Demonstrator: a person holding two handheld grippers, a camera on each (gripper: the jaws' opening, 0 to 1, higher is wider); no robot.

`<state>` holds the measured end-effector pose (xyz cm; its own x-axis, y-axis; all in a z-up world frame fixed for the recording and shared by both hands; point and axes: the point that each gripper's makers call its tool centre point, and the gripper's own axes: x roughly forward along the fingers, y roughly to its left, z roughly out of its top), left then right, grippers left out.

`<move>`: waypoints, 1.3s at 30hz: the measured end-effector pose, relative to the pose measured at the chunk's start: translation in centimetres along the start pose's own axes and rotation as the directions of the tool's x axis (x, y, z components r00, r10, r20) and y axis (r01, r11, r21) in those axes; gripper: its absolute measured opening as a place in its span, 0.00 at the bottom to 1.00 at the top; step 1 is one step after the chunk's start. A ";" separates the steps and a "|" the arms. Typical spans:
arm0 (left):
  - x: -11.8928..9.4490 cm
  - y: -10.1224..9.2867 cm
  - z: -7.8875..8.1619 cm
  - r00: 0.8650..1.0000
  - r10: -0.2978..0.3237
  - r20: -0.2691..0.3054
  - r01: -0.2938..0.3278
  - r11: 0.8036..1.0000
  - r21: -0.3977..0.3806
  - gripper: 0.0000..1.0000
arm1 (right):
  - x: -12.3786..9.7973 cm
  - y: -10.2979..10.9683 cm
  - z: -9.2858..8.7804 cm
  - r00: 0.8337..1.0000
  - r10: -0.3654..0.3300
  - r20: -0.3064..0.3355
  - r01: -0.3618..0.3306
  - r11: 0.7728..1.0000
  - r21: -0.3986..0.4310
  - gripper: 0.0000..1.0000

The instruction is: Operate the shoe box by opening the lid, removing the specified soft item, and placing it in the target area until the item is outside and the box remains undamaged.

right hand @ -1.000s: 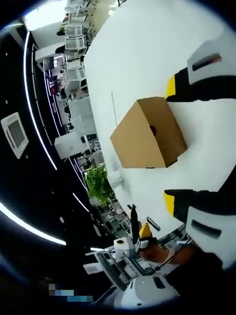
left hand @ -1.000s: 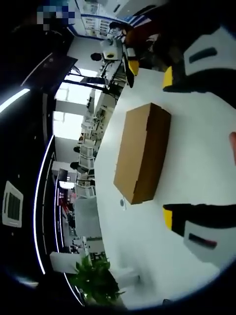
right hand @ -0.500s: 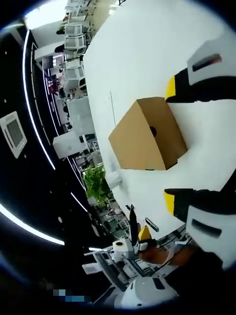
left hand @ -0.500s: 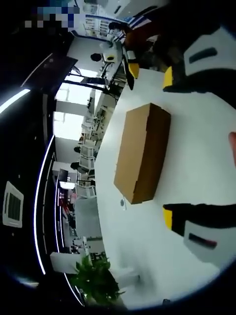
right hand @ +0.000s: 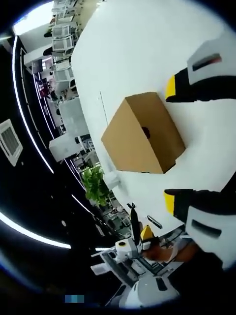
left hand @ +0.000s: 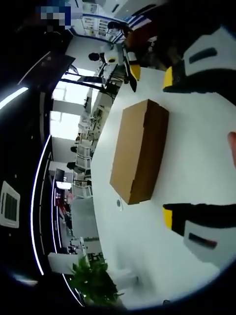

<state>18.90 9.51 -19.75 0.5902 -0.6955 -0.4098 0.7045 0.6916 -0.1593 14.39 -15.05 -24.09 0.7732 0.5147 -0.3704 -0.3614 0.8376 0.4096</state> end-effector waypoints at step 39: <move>1.1 0.2 -1.3 0.999 0.019 -0.047 -0.020 1.000 -0.006 0.94 | 3.8 -2.2 0.2 0.984 0.118 0.133 -0.161 0.908 0.386 0.67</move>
<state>19.15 9.15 -21.43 0.5846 -0.6722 -0.4542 0.6904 0.7063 -0.1567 18.22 -14.96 -26.23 0.7875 0.5812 -0.2049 -0.2522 0.6073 0.7534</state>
